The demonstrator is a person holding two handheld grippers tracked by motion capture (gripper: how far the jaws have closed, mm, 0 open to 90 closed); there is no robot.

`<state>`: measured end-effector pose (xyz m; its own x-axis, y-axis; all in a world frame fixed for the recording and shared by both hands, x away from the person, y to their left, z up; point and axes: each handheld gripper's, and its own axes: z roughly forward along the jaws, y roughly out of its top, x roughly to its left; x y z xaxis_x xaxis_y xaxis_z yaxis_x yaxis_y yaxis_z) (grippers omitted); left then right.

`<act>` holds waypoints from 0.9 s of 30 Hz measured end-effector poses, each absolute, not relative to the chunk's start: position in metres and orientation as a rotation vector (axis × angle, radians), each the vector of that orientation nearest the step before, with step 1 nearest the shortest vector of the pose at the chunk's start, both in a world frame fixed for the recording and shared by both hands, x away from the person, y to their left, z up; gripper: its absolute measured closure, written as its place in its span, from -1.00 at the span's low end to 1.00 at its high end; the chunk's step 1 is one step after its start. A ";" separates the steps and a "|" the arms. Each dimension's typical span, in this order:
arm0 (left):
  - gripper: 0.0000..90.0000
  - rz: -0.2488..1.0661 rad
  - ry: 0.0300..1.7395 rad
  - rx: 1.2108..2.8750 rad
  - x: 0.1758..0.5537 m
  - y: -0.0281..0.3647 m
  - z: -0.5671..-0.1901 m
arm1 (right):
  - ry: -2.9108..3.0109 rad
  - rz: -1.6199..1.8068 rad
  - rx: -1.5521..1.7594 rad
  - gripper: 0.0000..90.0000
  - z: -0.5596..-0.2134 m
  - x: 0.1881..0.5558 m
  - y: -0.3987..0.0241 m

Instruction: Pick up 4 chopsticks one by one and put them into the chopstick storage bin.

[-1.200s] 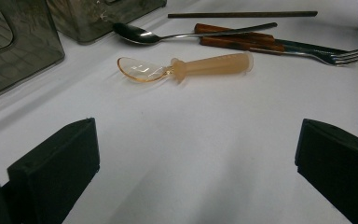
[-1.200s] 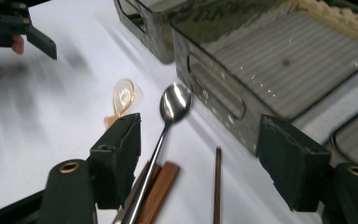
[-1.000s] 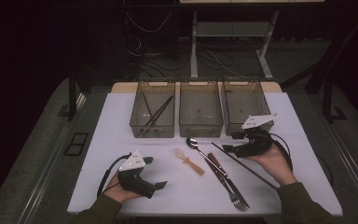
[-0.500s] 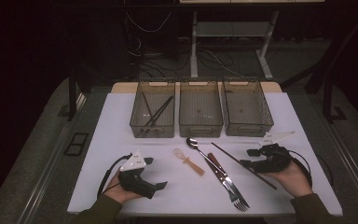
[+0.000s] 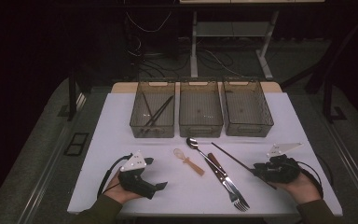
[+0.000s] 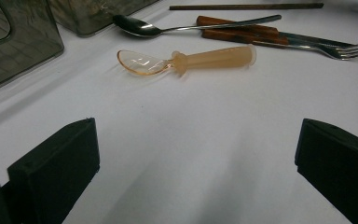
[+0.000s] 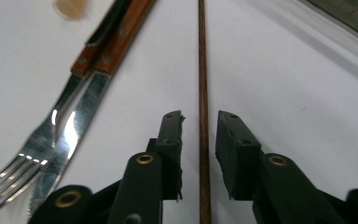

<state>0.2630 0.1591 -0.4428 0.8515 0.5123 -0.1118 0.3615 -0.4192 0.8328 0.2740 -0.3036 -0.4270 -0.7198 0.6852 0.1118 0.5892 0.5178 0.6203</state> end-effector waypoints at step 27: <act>-1.00 0.186 0.619 2.073 0.262 0.157 -0.444 | 2.641 0.879 1.085 0.89 -0.439 0.275 -0.304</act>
<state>0.2624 0.1566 -0.4440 0.8615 0.4963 -0.1070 0.3550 -0.4382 0.8258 0.2750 -0.3036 -0.4392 -0.7261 0.6833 0.0765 0.5929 0.5659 0.5729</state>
